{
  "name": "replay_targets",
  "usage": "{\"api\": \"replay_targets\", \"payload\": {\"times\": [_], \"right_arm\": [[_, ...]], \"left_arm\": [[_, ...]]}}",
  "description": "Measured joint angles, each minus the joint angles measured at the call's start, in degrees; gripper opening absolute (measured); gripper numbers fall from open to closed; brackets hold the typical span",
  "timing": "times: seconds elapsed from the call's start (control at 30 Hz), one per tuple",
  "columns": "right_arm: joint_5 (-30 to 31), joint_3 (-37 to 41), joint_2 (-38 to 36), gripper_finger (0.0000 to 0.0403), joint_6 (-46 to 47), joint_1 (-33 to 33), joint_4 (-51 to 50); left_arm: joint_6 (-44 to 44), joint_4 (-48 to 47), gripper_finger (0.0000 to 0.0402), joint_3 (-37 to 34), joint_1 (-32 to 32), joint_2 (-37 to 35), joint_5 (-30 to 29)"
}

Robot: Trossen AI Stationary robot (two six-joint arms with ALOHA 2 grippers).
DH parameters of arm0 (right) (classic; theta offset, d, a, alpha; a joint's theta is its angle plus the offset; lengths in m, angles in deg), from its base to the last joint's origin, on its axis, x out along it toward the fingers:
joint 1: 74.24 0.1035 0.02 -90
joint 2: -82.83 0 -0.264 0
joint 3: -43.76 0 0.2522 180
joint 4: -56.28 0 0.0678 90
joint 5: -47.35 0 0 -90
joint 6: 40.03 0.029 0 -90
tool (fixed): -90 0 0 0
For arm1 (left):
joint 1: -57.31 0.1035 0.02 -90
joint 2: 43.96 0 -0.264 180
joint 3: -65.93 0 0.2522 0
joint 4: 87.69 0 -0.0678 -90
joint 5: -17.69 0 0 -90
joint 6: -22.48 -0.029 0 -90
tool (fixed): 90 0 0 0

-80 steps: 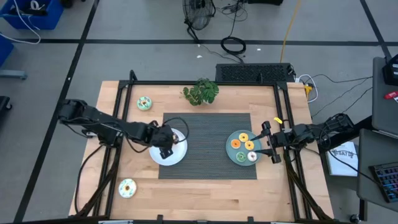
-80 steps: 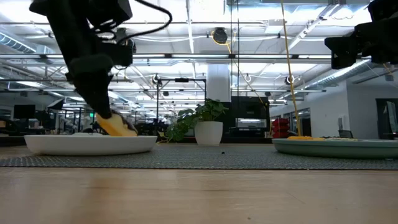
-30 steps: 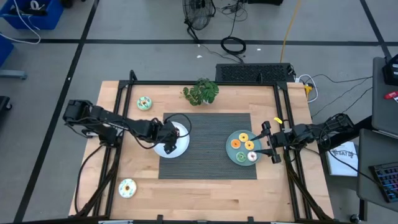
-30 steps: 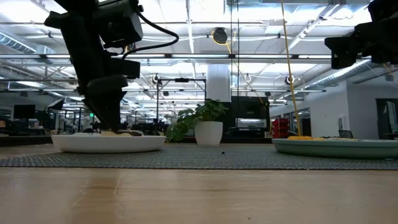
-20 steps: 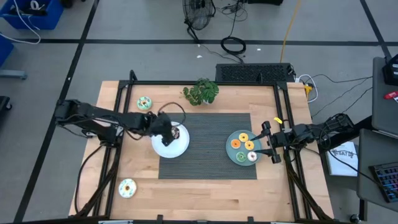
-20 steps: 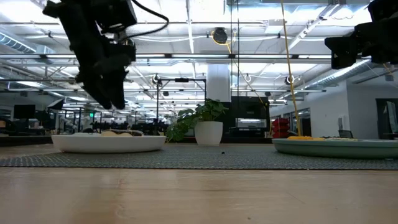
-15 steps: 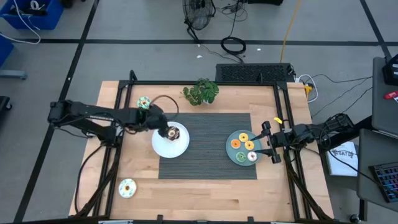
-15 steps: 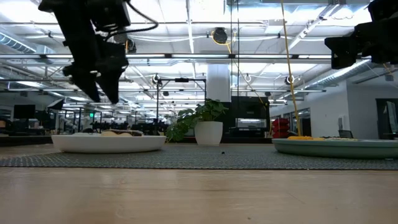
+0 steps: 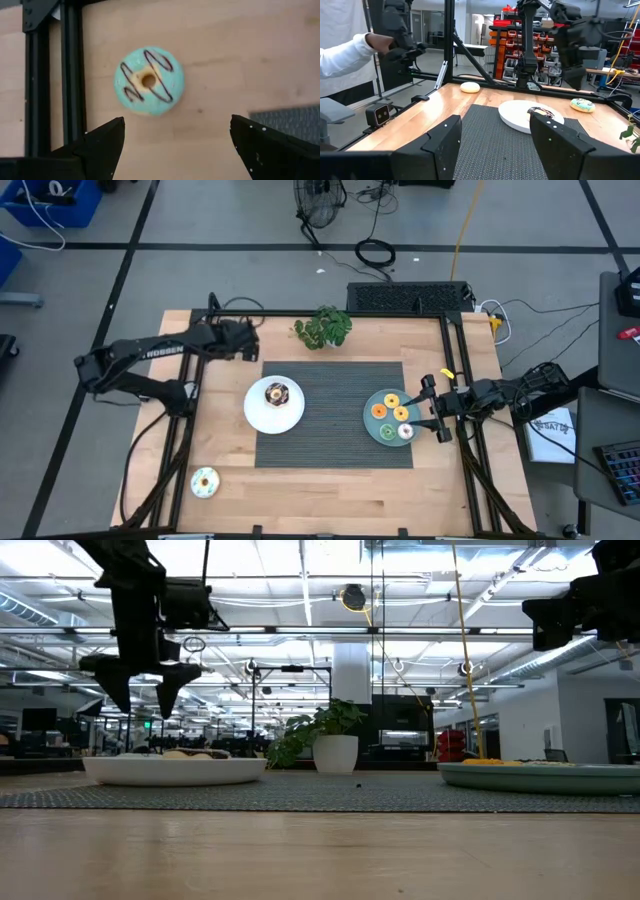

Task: Pick & Place donuts
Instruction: Put the large blue doughnut on top of the white plate

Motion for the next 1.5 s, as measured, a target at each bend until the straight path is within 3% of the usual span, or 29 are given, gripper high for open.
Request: {"api": "replay_targets", "payload": {"times": [0.13,0.37,0.83,1.5], "right_arm": [[0.0,0.0,0.0,0.0226,0.0,0.0,0.1],[0.0,0.0,0.0,0.0226,0.0,0.0,0.2],[0.0,0.0,0.0,0.0223,0.0,0.0,0.2],[0.0,0.0,0.0,0.0222,0.0,0.0,0.2]], "left_arm": [[-3.9,3.2,0.0351,0.0,5.3,0.4,3.9],[-7.0,7.0,0.0349,-0.1,11.3,4.1,5.7],[-11.7,10.0,0.0349,-0.1,17.7,16.5,8.4],[-9.4,7.2,0.0349,-0.1,18.7,17.4,5.6]]}}
